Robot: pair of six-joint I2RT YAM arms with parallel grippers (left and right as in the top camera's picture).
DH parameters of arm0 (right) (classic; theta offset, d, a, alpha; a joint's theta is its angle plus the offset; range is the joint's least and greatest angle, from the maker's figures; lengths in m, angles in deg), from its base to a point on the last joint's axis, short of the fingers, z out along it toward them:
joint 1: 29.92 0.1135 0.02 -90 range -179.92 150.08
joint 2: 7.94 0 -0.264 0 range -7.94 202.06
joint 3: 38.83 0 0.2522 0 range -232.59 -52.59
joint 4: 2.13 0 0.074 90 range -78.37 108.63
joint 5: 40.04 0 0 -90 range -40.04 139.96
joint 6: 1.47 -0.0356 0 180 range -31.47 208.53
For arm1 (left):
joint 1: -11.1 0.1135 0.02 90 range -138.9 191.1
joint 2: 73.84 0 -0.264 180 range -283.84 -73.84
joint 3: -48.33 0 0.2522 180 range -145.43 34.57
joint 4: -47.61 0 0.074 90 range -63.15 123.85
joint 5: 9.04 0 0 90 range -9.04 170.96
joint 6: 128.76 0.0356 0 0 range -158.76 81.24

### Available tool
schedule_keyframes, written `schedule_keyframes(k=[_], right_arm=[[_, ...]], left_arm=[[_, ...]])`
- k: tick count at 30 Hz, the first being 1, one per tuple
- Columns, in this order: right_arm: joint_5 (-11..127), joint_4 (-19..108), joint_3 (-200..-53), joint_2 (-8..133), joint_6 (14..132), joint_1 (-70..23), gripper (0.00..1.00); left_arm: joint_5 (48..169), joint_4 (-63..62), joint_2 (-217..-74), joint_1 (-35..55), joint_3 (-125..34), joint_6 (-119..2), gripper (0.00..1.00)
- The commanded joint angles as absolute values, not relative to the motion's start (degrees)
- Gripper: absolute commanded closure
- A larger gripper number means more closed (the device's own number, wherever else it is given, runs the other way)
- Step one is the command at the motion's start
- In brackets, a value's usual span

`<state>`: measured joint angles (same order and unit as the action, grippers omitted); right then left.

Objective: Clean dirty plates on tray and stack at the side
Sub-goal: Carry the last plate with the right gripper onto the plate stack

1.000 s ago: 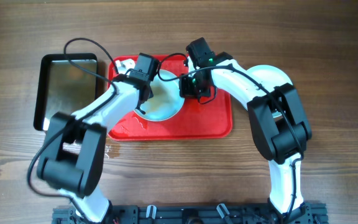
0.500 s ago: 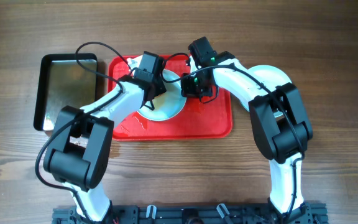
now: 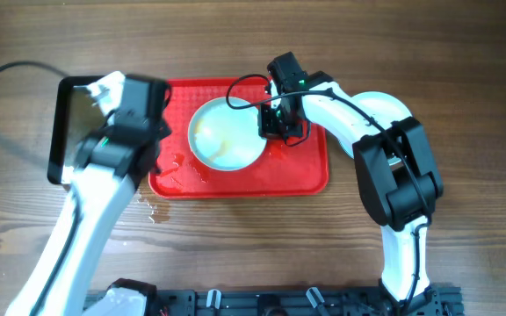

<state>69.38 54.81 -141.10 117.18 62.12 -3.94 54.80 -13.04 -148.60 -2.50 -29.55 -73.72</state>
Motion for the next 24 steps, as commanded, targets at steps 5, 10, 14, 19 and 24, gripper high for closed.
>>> schedule_keyframes(k=[5,10,14,19,24], right_arm=[[44.5,74.3,-150.2,103.2,69.2,-3.7,0.96],[24.5,81.3,-150.3,92.3,72.1,1.5,0.96],[4.0,81.5,-150.3,92.0,72.1,10.5,0.96],[-23.1,67.9,-150.3,92.0,94.3,21.2,0.96],[-27.3,61.6,-150.3,92.0,100.8,22.4,0.96]], left_arm=[[74.3,-29.7,-140.1,-2.6,-29.0,-73.5,0.96],[81.1,-29.7,-143.7,-2.6,-29.0,-74.0,0.96],[83.1,-29.7,-146.2,-2.6,-29.0,-74.0,0.96],[83.1,-29.7,-149.0,-2.6,-28.9,-74.0,0.96],[83.1,-29.5,-149.1,-2.6,-28.4,-74.0,0.96]])
